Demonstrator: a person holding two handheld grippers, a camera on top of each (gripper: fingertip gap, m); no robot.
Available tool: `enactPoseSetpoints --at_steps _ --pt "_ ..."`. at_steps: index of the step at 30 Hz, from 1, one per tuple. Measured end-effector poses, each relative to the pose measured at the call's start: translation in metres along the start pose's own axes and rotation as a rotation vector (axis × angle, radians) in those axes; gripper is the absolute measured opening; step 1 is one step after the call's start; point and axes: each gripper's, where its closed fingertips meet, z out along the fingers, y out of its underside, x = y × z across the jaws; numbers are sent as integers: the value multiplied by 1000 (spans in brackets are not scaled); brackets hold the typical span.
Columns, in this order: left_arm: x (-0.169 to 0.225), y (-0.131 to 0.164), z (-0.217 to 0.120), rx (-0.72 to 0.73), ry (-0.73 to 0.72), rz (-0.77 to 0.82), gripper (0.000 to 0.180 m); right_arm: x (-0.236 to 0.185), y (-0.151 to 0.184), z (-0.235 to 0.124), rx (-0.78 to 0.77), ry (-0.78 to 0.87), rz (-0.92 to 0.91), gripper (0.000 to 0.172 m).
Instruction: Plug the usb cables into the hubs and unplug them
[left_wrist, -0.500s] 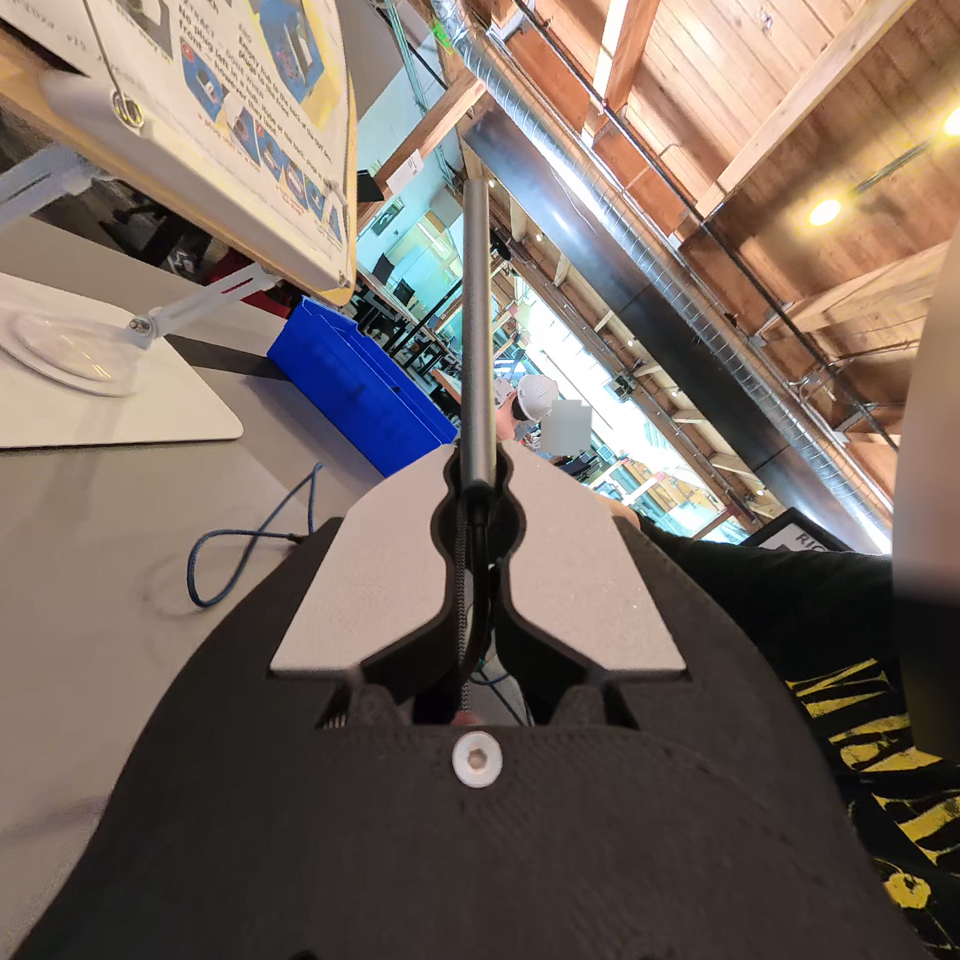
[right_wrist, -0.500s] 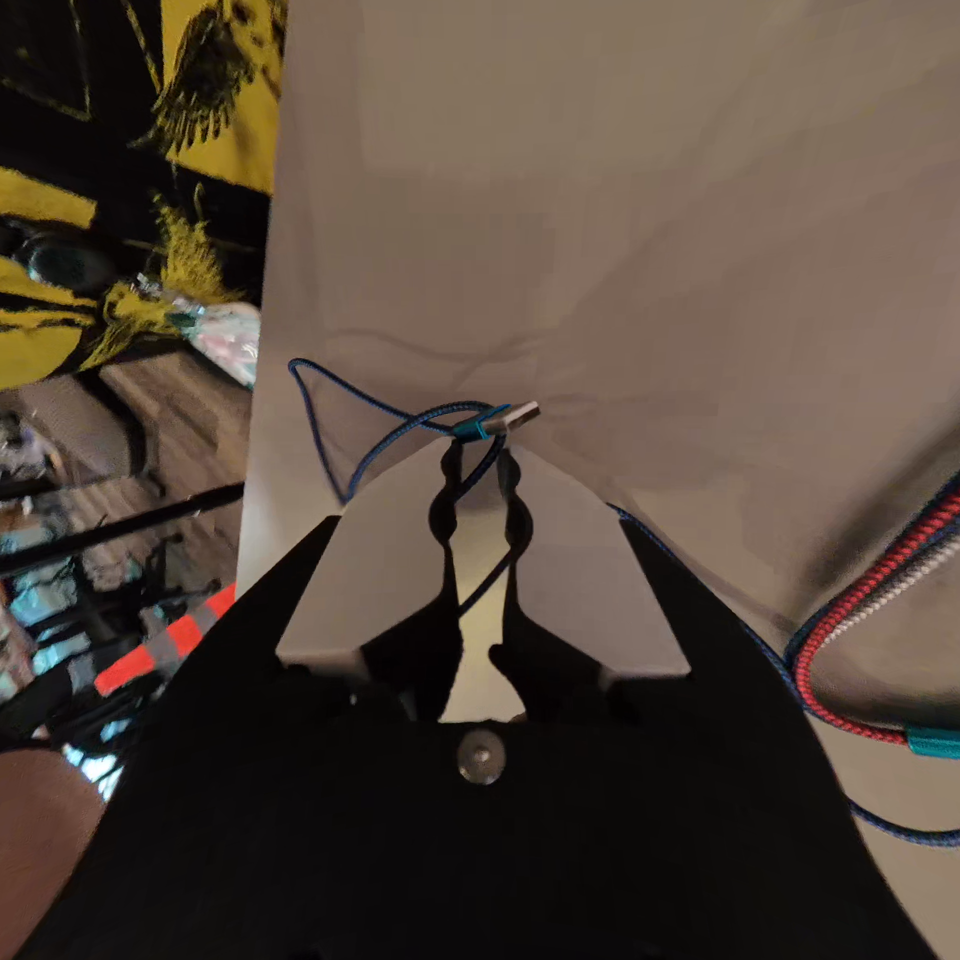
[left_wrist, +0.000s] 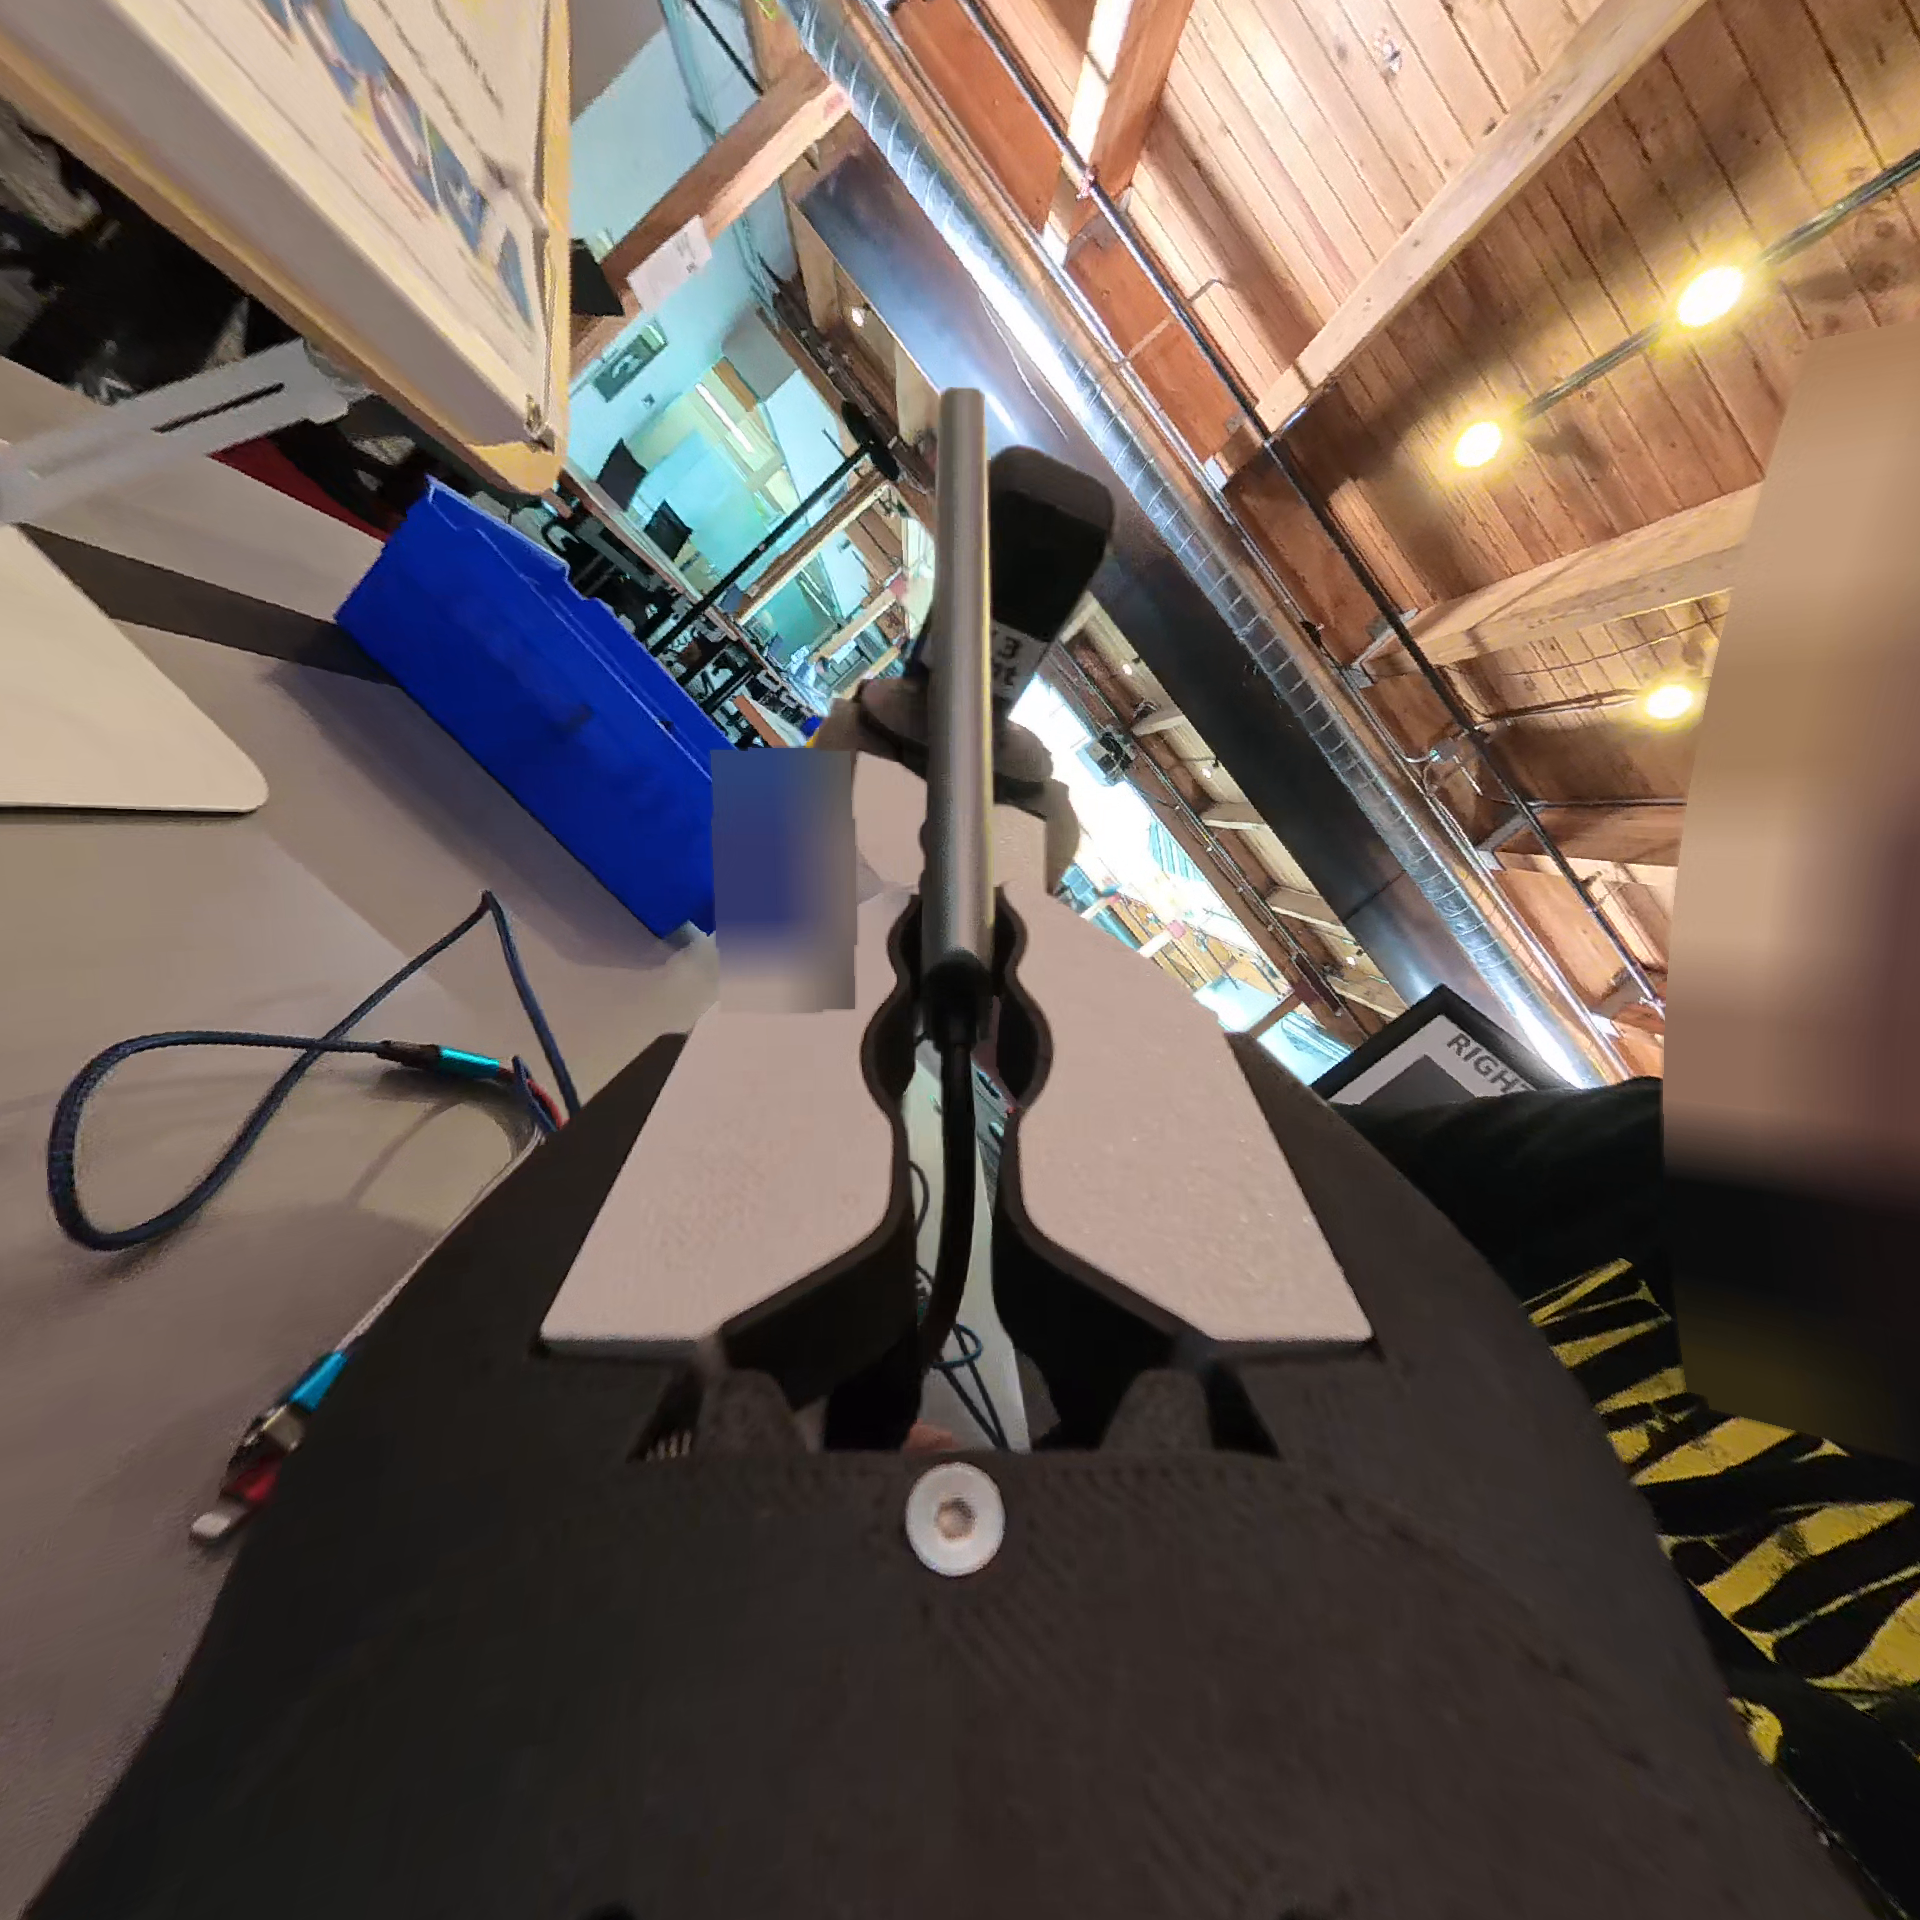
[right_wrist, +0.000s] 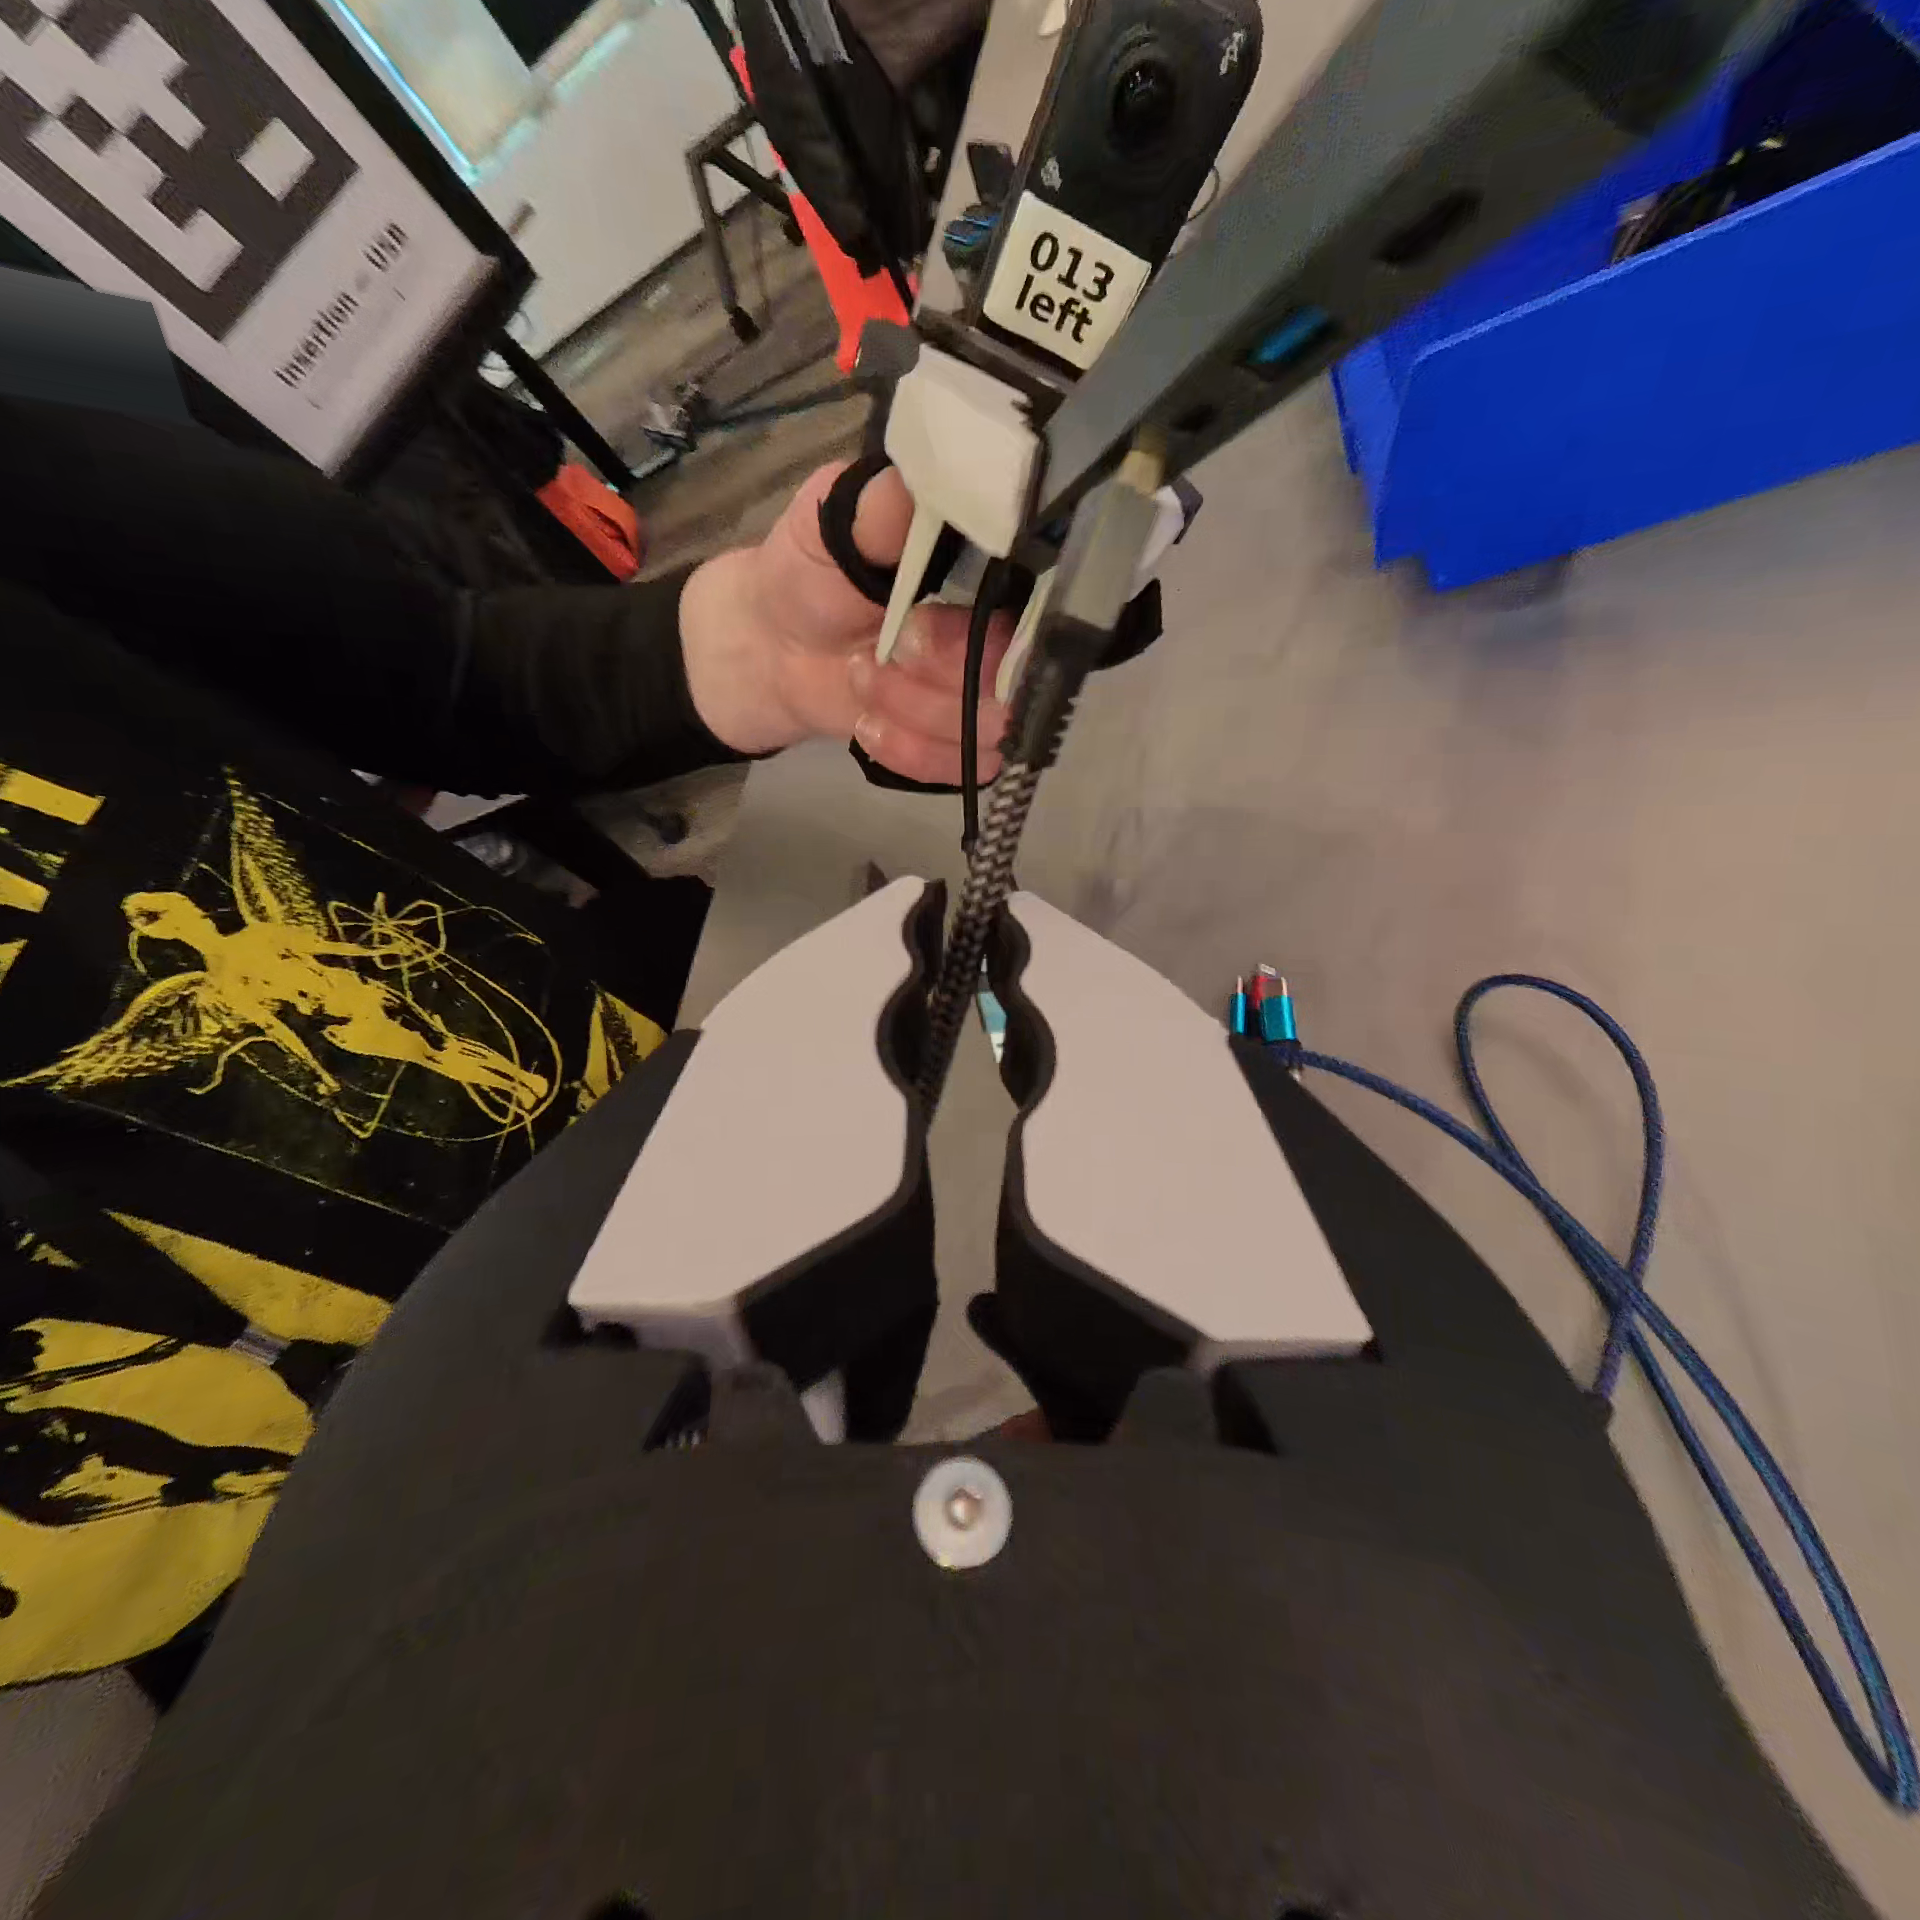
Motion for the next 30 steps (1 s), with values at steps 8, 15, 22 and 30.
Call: enactPoseSetpoints --at_steps 8,15,22,30 --pt "8 16 3 -198 -14 149 26 -14 20 -10 -189 -214 -9 4" --pt "-10 38 6 -269 -63 130 11 0 25 -13 -281 -231 52 4" --pt "-33 31 -5 -202 -122 50 11 23 20 -44 -220 288 -49 44" --pt "-11 50 14 -338 -73 165 11 18 28 -6 -373 382 -279 51"
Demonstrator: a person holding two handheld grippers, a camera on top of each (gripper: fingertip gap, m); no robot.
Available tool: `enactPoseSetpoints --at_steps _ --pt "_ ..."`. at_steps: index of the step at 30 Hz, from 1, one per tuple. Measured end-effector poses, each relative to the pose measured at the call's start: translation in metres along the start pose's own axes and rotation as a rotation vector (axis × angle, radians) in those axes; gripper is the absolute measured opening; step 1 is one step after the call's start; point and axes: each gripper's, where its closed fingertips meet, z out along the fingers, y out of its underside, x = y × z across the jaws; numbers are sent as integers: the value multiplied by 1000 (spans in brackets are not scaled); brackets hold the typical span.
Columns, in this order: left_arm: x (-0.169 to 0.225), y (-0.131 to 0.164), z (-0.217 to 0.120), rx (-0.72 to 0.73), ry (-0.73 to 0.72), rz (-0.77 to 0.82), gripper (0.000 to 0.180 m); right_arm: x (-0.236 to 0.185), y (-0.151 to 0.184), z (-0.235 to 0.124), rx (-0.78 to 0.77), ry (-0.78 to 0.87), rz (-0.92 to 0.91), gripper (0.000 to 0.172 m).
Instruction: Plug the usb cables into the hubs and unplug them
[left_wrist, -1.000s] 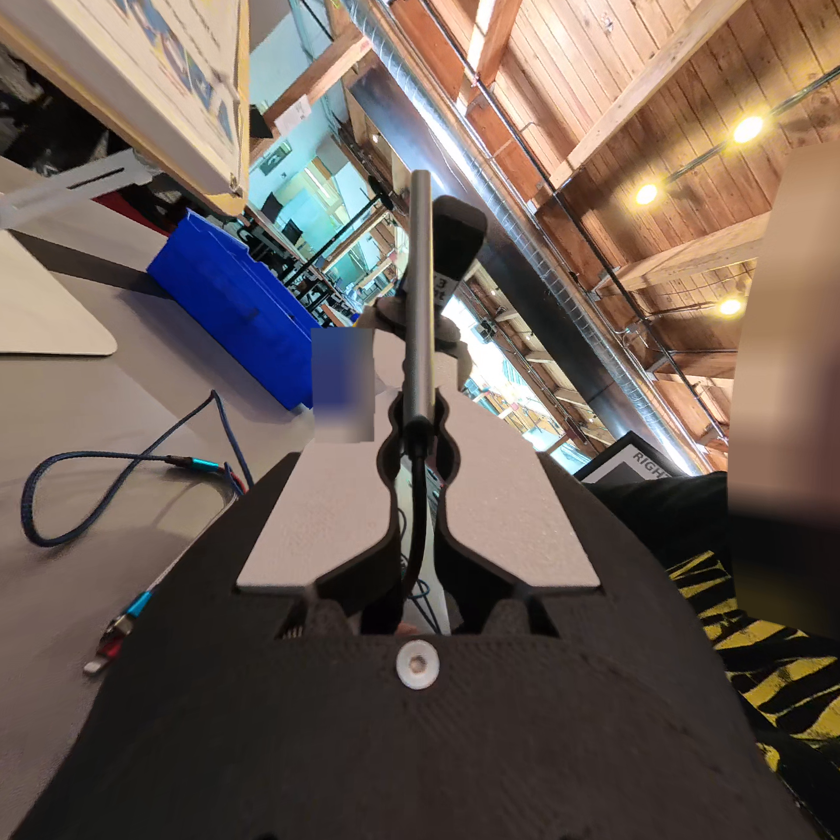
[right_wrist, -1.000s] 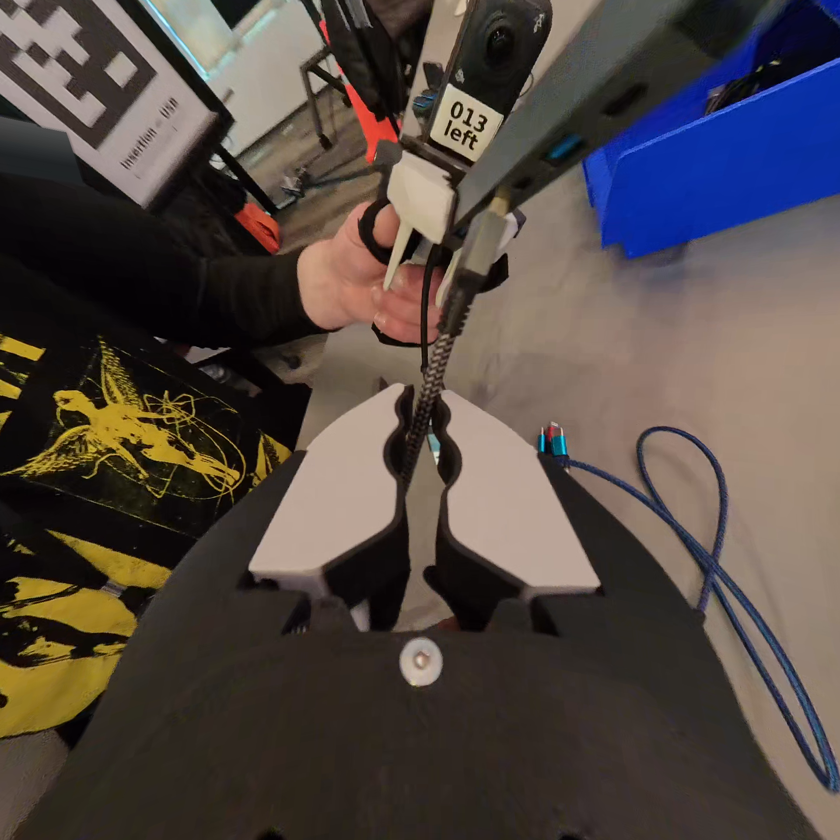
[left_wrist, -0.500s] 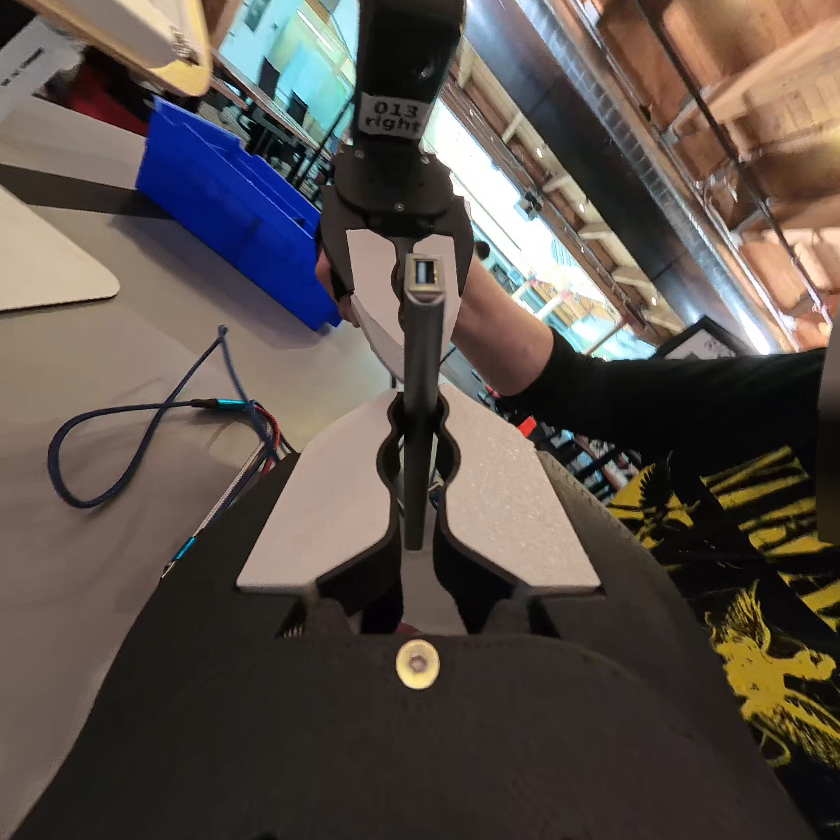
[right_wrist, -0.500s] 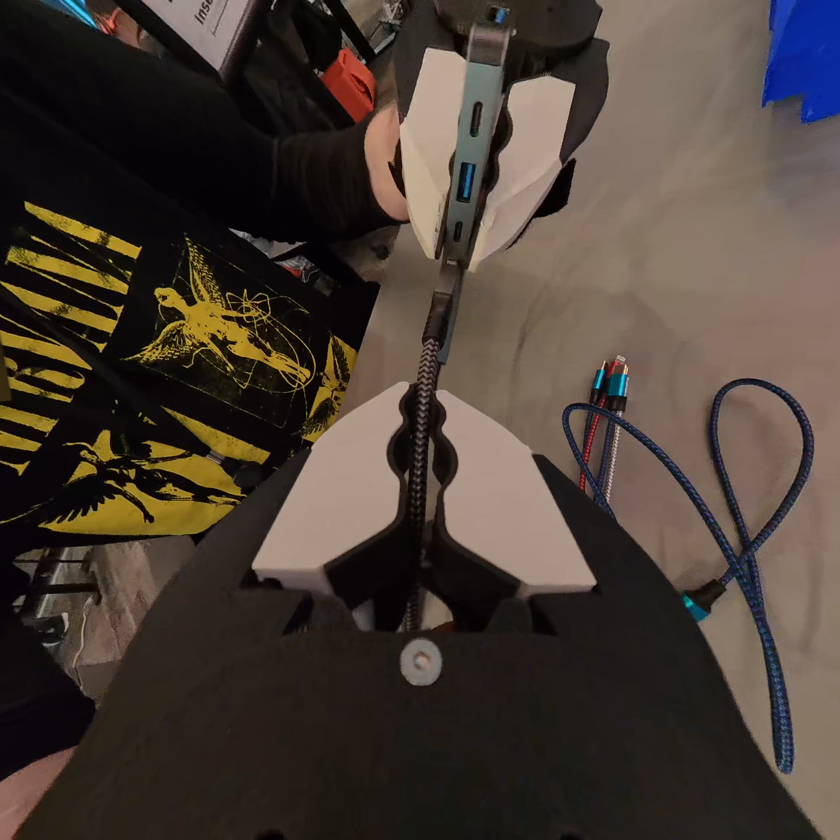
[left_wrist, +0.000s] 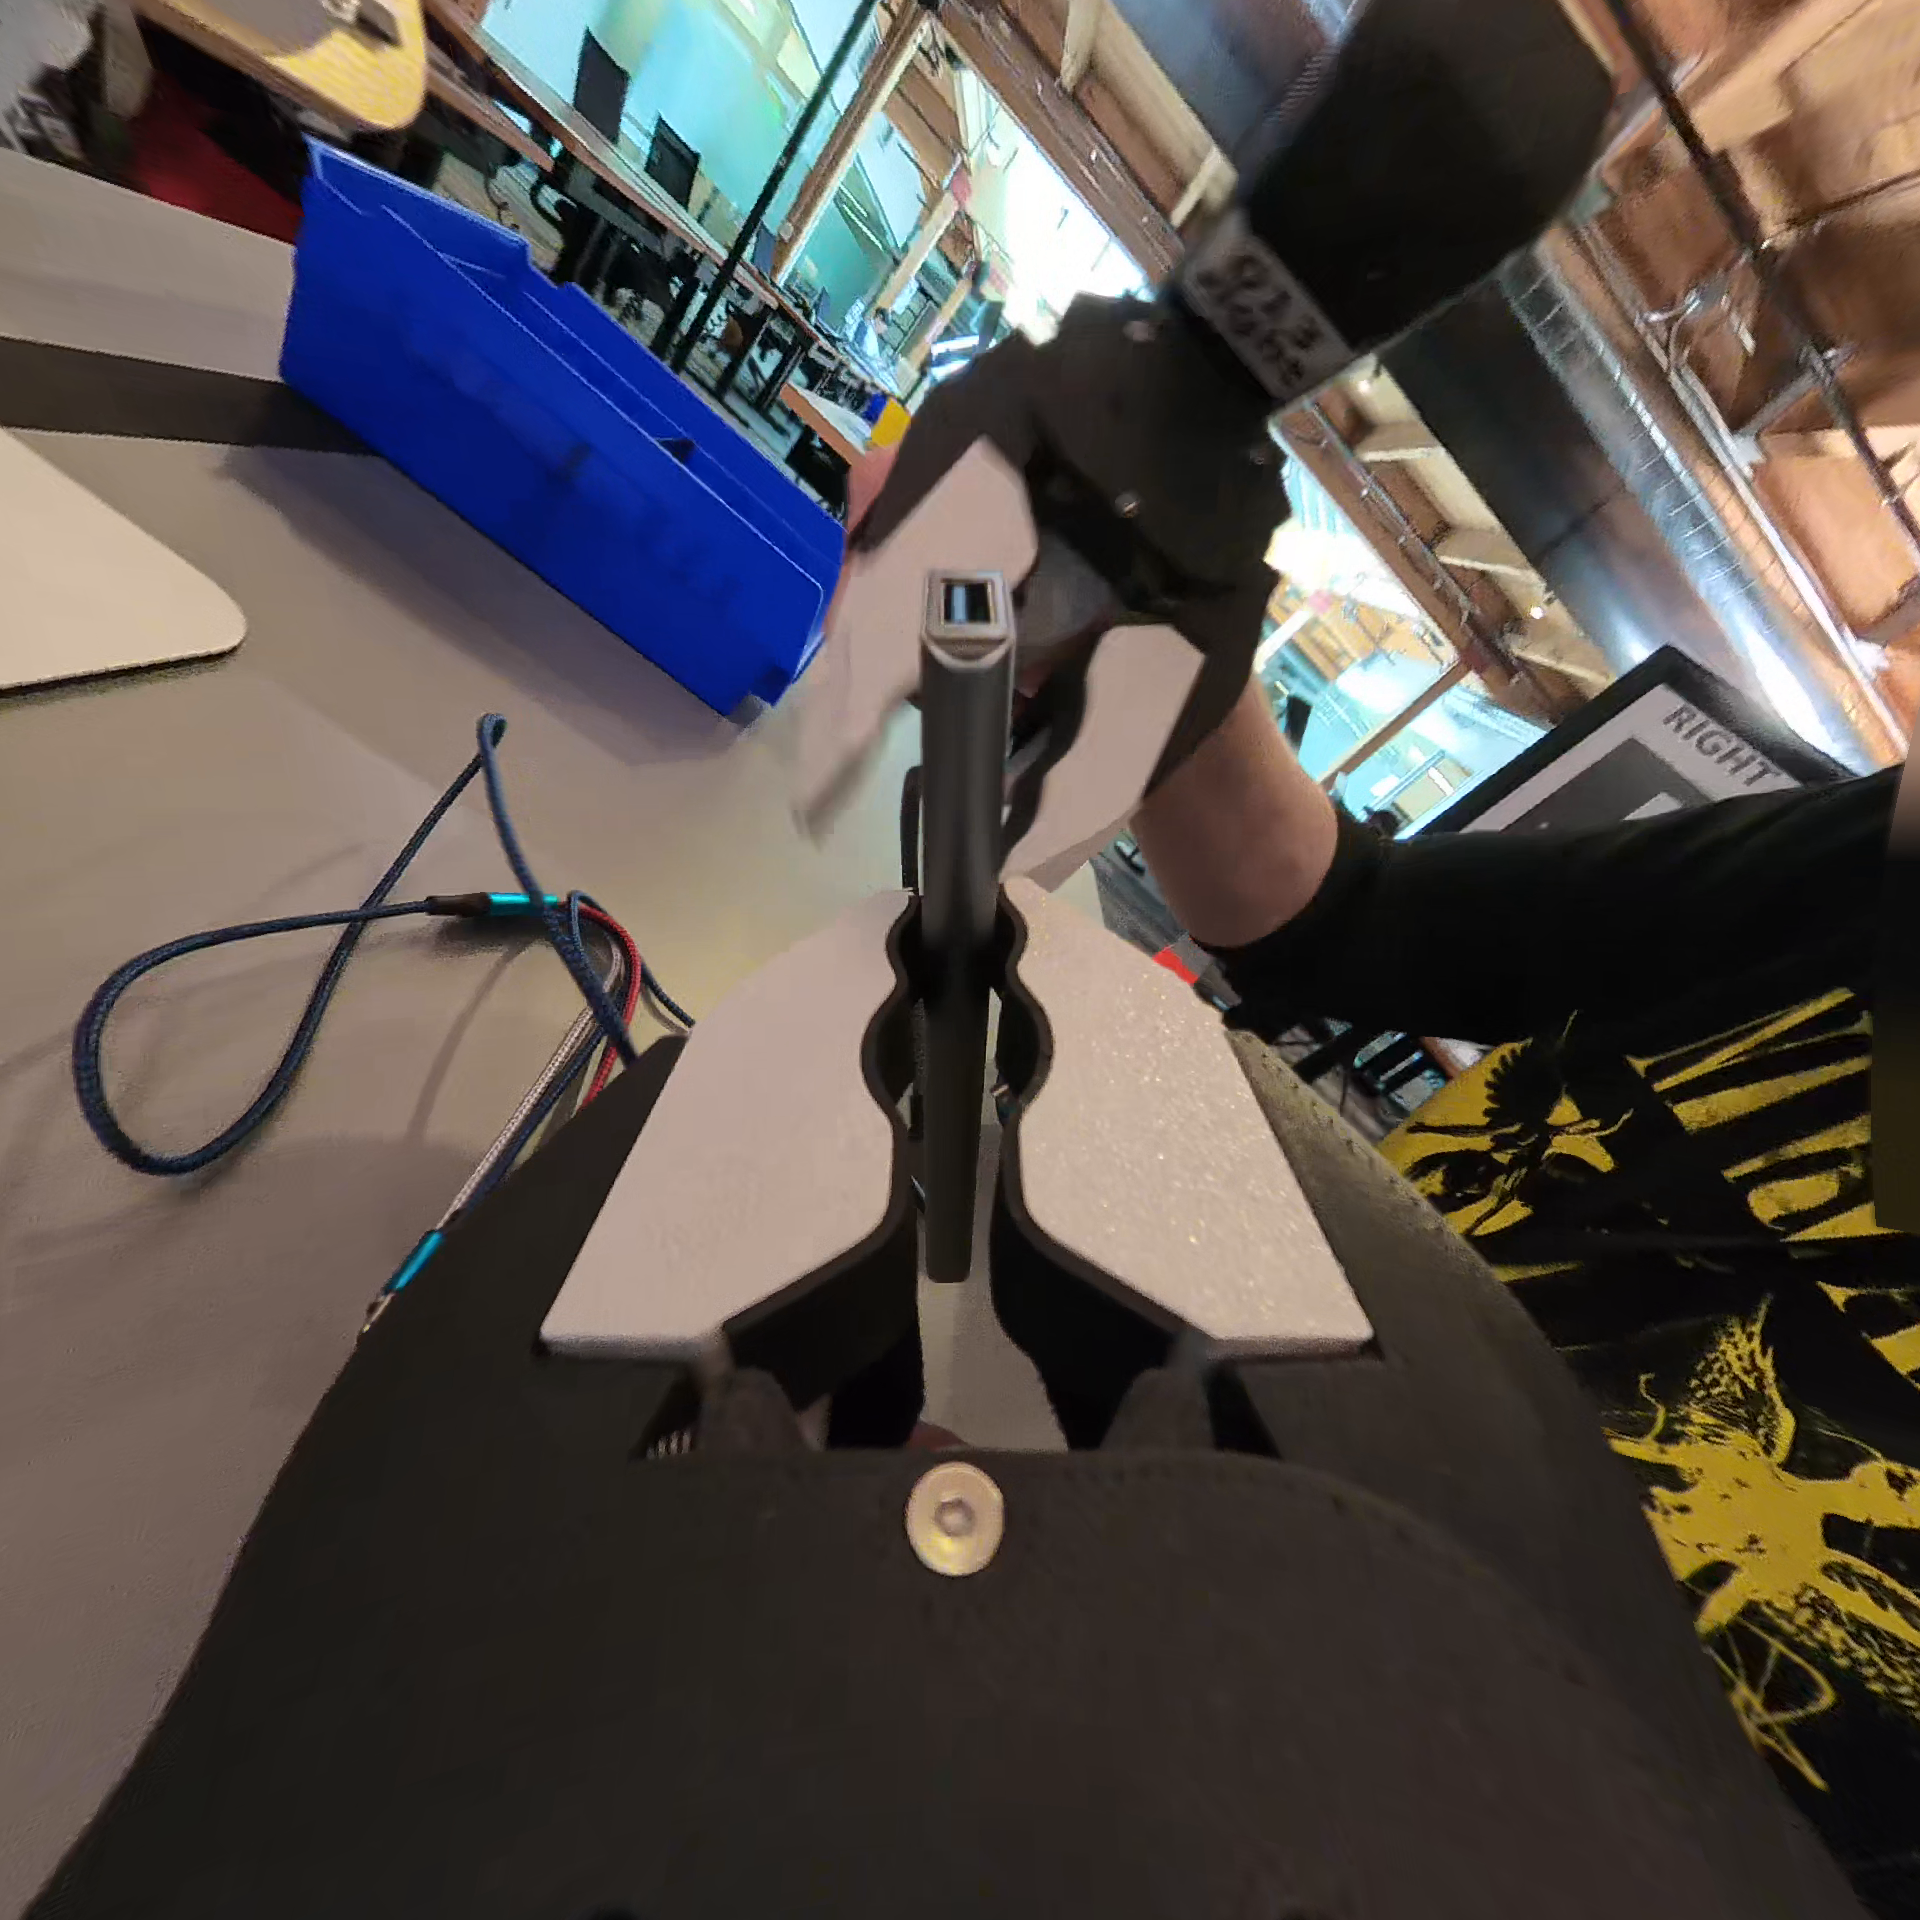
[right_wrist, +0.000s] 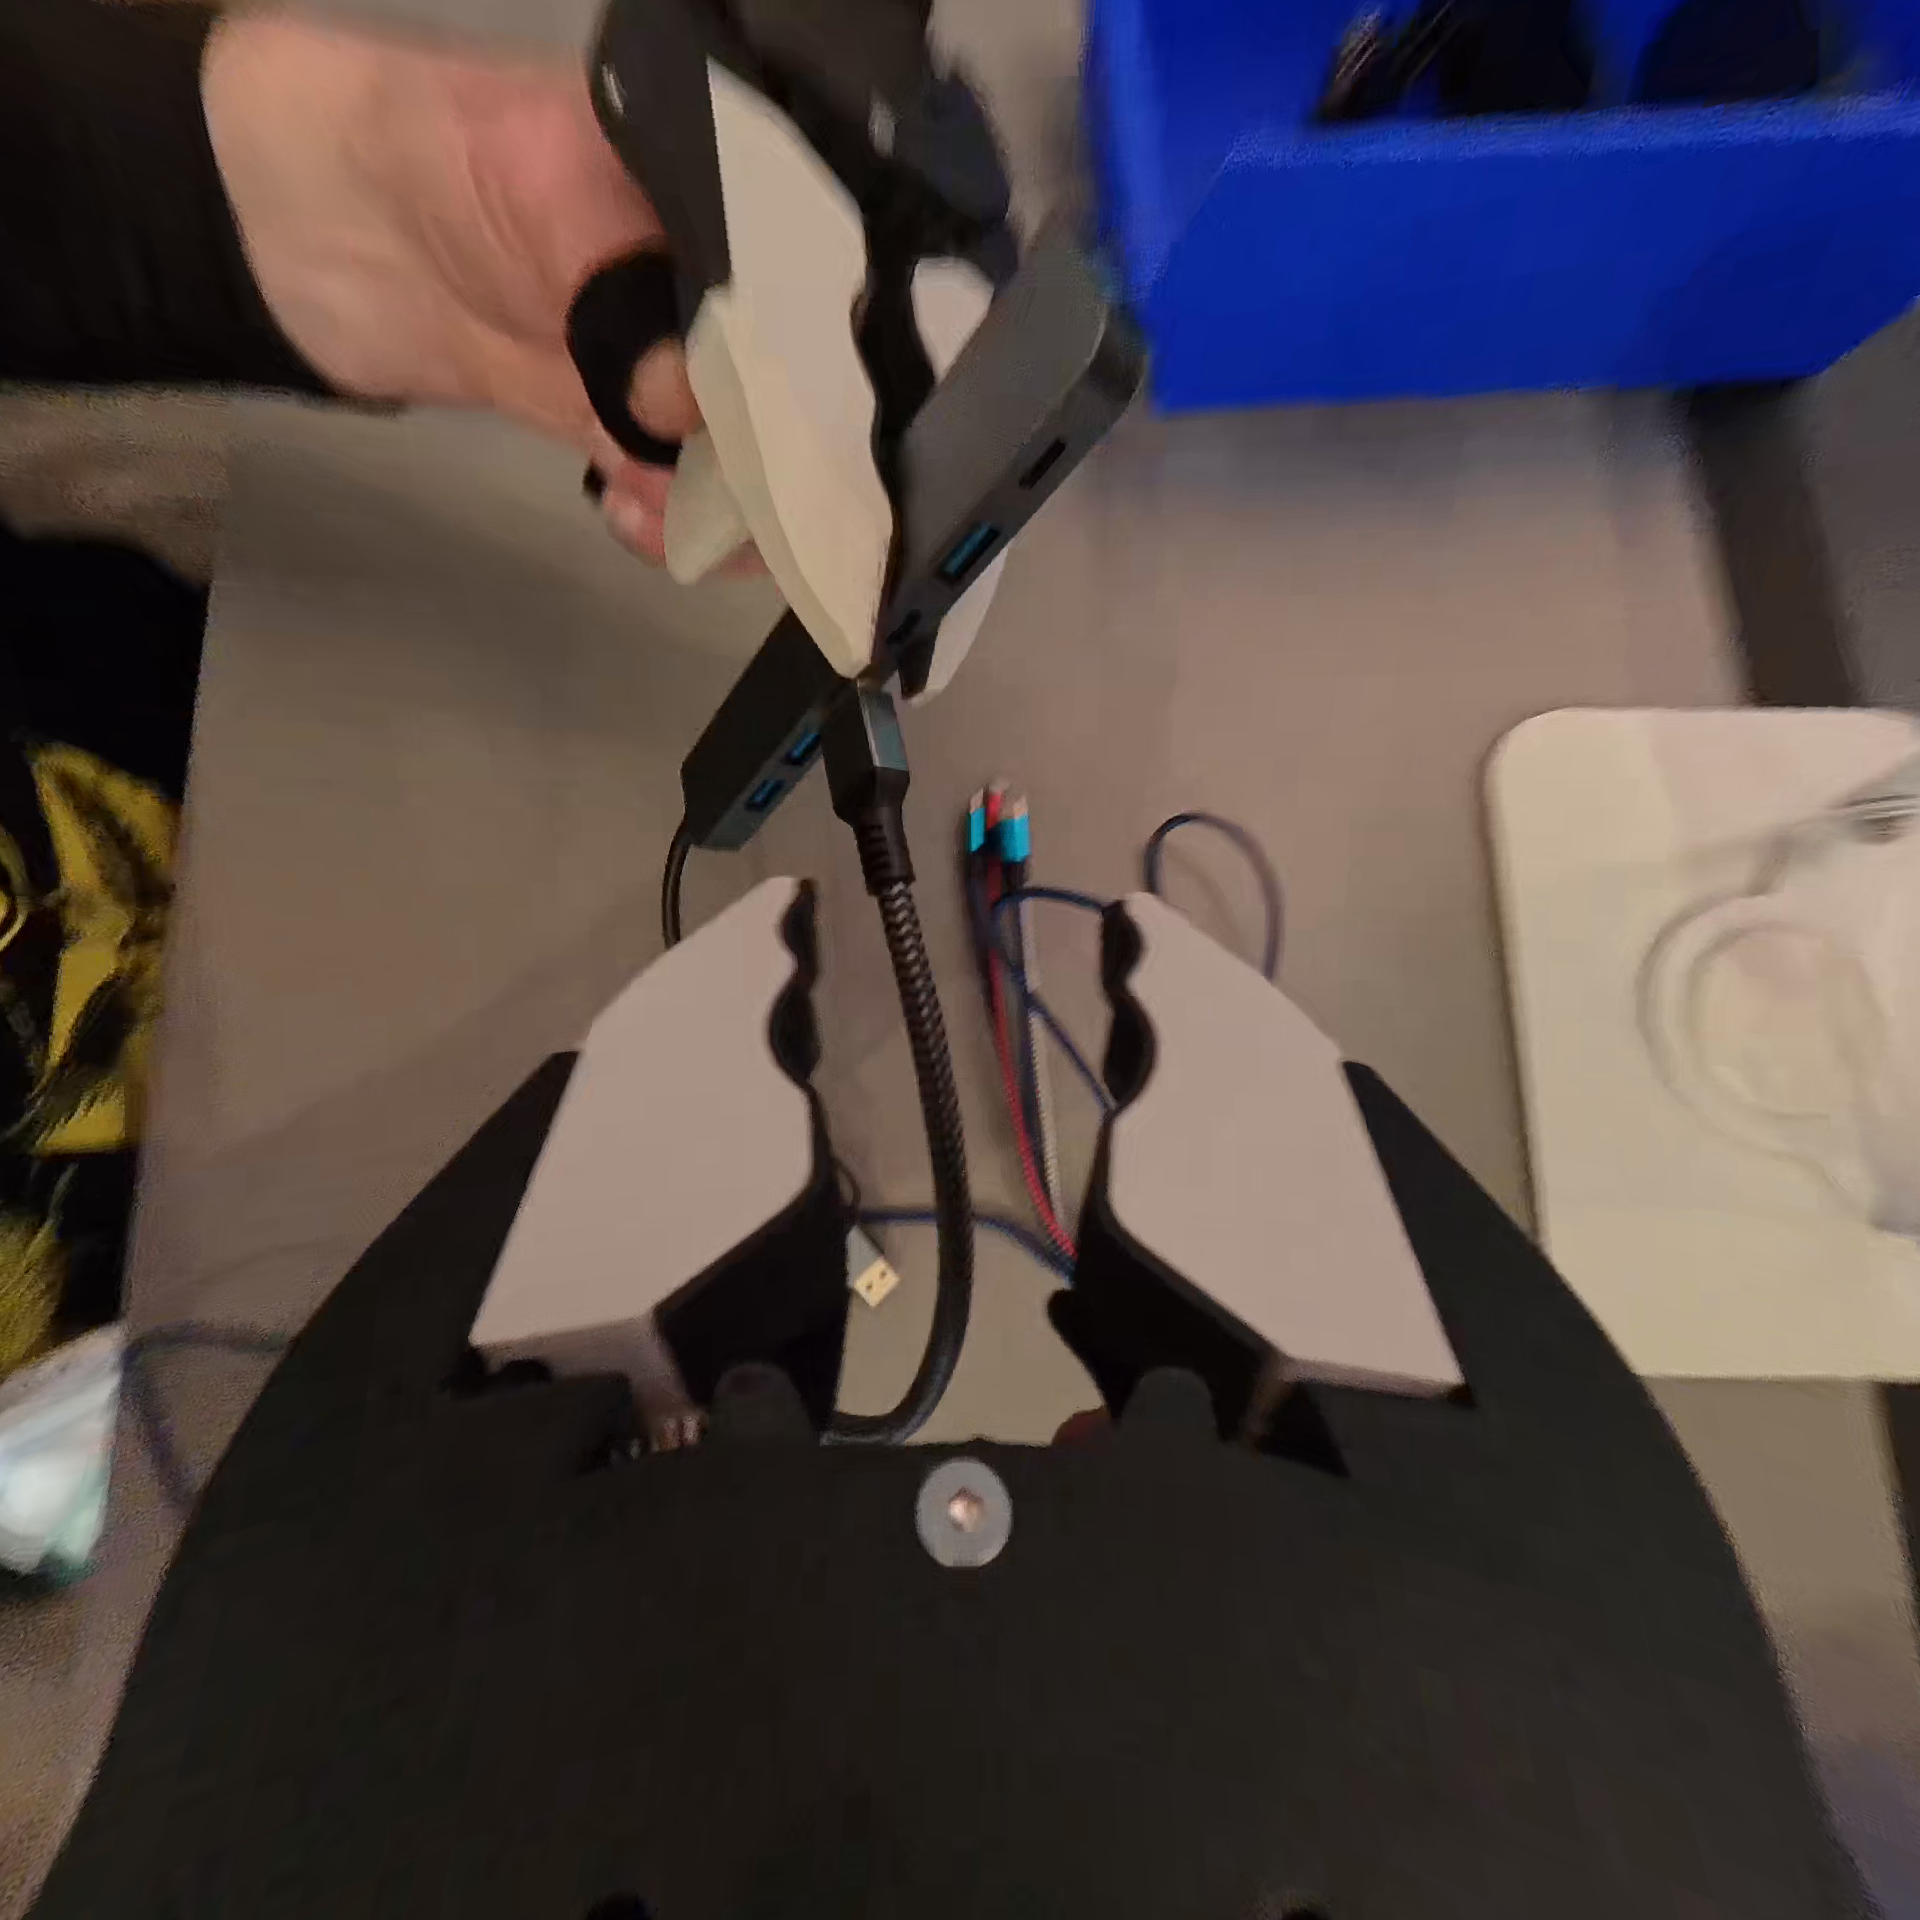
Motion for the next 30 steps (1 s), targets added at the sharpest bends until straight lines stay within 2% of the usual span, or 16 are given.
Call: enactPoseSetpoints --at_steps 2,3,6,7,8,9,11,15,26,30 --pt "6 -1 2 -1 7 16 11 -23 6 12 -57 -256 30 8" --pt "7 -4 0 15 7 19 11 -27 4 13 -31 -328 48 2" --pt "17 -6 -3 22 57 39 13 -34 -3 10 40 -447 68 1" --pt "19 -6 -3 23 76 29 19 -34 -6 8 69 -463 74 0" --pt "17 -4 -3 13 82 15 33 -33 -9 5 98 -468 80 1" --pt "16 -2 -3 7 89 13 33 -32 -12 2 119 -476 90 0" --pt "18 2 0 -2 113 14 18 -30 -10 0 121 -486 106 0" --pt "9 9 5 -51 43 45 11 -28 -2 1 95 -506 129 0" --pt "8 33 11 -218 -8 88 12 -30 4 2 -44 -549 69 0" --pt "-1 36 13 -201 -28 64 12 -23 4 6 -62 -516 63 0"
